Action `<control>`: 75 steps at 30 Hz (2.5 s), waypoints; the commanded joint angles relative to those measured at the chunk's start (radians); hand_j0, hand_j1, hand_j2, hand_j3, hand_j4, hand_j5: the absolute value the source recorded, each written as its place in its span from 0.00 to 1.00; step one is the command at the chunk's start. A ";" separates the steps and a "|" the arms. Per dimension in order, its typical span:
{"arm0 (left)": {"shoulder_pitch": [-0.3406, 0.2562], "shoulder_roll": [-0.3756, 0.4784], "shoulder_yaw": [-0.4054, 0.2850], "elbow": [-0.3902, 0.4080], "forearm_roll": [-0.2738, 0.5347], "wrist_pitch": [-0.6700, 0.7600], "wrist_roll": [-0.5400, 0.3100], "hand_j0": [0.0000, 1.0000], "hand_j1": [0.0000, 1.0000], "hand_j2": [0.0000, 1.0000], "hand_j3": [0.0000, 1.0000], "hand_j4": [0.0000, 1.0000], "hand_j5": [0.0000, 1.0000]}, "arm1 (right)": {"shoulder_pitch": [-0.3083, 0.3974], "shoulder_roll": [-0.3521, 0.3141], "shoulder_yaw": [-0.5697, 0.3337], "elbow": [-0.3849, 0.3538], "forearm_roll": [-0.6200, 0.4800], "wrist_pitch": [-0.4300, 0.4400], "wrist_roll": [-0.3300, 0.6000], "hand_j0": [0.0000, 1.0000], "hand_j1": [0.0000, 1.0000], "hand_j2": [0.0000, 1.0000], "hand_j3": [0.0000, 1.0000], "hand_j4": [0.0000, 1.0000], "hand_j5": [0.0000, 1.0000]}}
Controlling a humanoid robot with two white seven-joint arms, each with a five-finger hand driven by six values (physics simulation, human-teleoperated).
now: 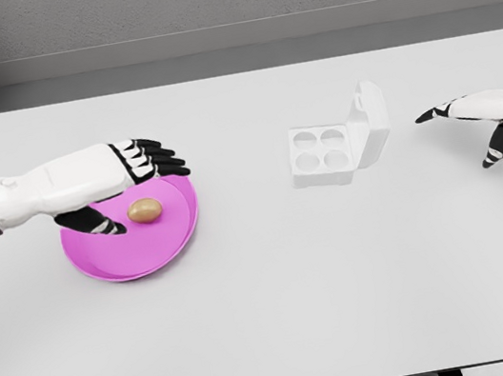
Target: Pack egg into the box and close the box lid
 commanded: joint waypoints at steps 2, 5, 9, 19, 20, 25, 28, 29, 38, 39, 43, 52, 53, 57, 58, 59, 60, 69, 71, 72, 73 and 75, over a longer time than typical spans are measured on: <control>-0.003 -0.062 -0.040 0.137 0.009 0.002 0.000 1.00 1.00 1.00 1.00 1.00 1.00 | 0.002 -0.001 0.001 0.001 -0.002 -0.001 0.000 1.00 1.00 1.00 1.00 1.00 1.00; -0.017 -0.081 -0.066 0.208 -0.060 0.002 0.001 1.00 1.00 1.00 1.00 1.00 1.00 | 0.000 -0.003 0.001 -0.002 -0.001 -0.016 0.000 1.00 1.00 1.00 1.00 1.00 1.00; -0.014 -0.071 -0.069 0.210 -0.060 0.002 0.001 1.00 1.00 1.00 1.00 1.00 1.00 | -0.015 -0.008 0.007 0.004 -0.002 -0.056 0.000 1.00 1.00 1.00 1.00 1.00 1.00; -0.077 -0.082 -0.112 0.211 -0.164 0.002 -0.037 1.00 1.00 1.00 1.00 1.00 1.00 | -0.021 -0.017 0.010 0.019 -0.002 -0.078 0.000 1.00 1.00 1.00 1.00 1.00 1.00; -0.078 -0.084 -0.112 0.213 -0.164 0.002 -0.074 1.00 1.00 1.00 1.00 1.00 1.00 | -0.025 -0.018 0.007 0.019 -0.001 -0.078 0.000 1.00 1.00 1.00 1.00 1.00 1.00; -0.084 -0.097 -0.112 0.229 -0.167 0.002 -0.088 1.00 1.00 1.00 1.00 1.00 1.00 | -0.023 -0.026 0.007 0.016 -0.001 -0.079 0.000 1.00 1.00 1.00 1.00 1.00 1.00; -0.094 -0.114 -0.112 0.233 -0.164 0.002 -0.088 1.00 1.00 1.00 1.00 1.00 1.00 | -0.023 -0.027 0.005 0.016 -0.001 -0.079 0.000 1.00 1.00 1.00 1.00 1.00 1.00; -0.098 -0.113 -0.112 0.234 -0.162 0.002 -0.088 1.00 1.00 1.00 1.00 1.00 1.00 | -0.023 -0.029 0.005 0.016 -0.001 -0.078 0.000 1.00 1.00 1.00 1.00 1.00 1.00; -0.109 -0.160 -0.109 0.346 -0.130 0.002 -0.088 1.00 1.00 1.00 1.00 1.00 1.00 | -0.026 -0.017 0.002 0.016 -0.001 -0.078 0.000 1.00 1.00 1.00 1.00 1.00 1.00; -0.109 -0.163 -0.110 0.346 -0.130 0.002 -0.088 1.00 1.00 1.00 1.00 1.00 1.00 | -0.026 -0.015 0.002 0.016 -0.001 -0.078 0.000 1.00 1.00 1.00 1.00 1.00 1.00; -0.115 -0.177 -0.112 0.369 -0.135 0.002 -0.088 1.00 1.00 1.00 1.00 1.00 1.00 | -0.026 -0.014 0.007 0.016 -0.001 -0.078 0.000 1.00 1.00 1.00 1.00 1.00 1.00; -0.118 -0.193 -0.113 0.400 -0.138 0.002 -0.088 1.00 1.00 1.00 1.00 1.00 1.00 | -0.025 -0.012 0.008 0.015 -0.001 -0.079 0.000 1.00 1.00 1.00 1.00 1.00 1.00; -0.118 -0.194 -0.115 0.401 -0.141 0.002 -0.088 1.00 1.00 1.00 1.00 1.00 1.00 | -0.025 -0.012 0.008 0.016 -0.001 -0.078 0.000 1.00 1.00 1.00 1.00 1.00 1.00; -0.124 -0.196 -0.147 0.404 -0.141 0.002 -0.088 1.00 1.00 1.00 1.00 1.00 1.00 | -0.025 -0.014 0.010 0.013 -0.001 -0.076 0.000 1.00 1.00 1.00 1.00 1.00 1.00; -0.124 -0.194 -0.147 0.404 -0.139 0.002 -0.088 1.00 1.00 1.00 1.00 1.00 1.00 | -0.025 -0.014 0.008 0.013 -0.001 -0.076 0.000 1.00 1.00 1.00 1.00 1.00 1.00; -0.124 -0.194 -0.147 0.404 -0.138 0.002 -0.088 1.00 1.00 1.00 1.00 1.00 1.00 | -0.025 -0.014 0.010 0.010 -0.001 -0.076 0.000 1.00 1.00 1.00 1.00 1.00 1.00; -0.124 -0.194 -0.147 0.406 -0.142 0.002 -0.088 1.00 1.00 1.00 1.00 1.00 1.00 | -0.026 -0.015 0.010 0.005 -0.001 -0.076 0.000 1.00 1.00 1.00 1.00 1.00 1.00; -0.123 -0.193 -0.147 0.415 -0.132 0.002 -0.088 0.92 0.92 0.92 0.92 0.92 0.92 | -0.026 -0.018 0.011 -0.007 -0.001 -0.076 0.000 1.00 1.00 1.00 1.00 1.00 1.00; -0.121 -0.193 -0.149 0.415 -0.132 0.002 -0.088 0.80 0.80 0.80 0.80 0.80 0.80 | -0.026 -0.018 0.011 -0.007 -0.001 -0.076 0.000 1.00 1.00 1.00 1.00 1.00 1.00; -0.121 -0.191 -0.149 0.415 -0.133 0.002 -0.088 0.75 0.75 0.75 0.75 0.75 0.75 | -0.026 -0.018 0.013 -0.008 -0.001 -0.076 0.000 1.00 1.00 1.00 1.00 1.00 1.00; -0.121 -0.191 -0.149 0.415 -0.133 0.002 -0.088 0.73 0.73 0.73 0.73 0.73 0.73 | -0.026 -0.018 0.014 -0.010 -0.001 -0.076 0.000 1.00 1.00 1.00 1.00 1.00 1.00; -0.120 -0.190 -0.149 0.415 -0.133 0.002 -0.088 0.72 0.72 0.72 0.72 0.72 0.72 | -0.026 -0.018 0.014 -0.010 -0.001 -0.076 0.000 1.00 1.00 1.00 1.00 1.00 1.00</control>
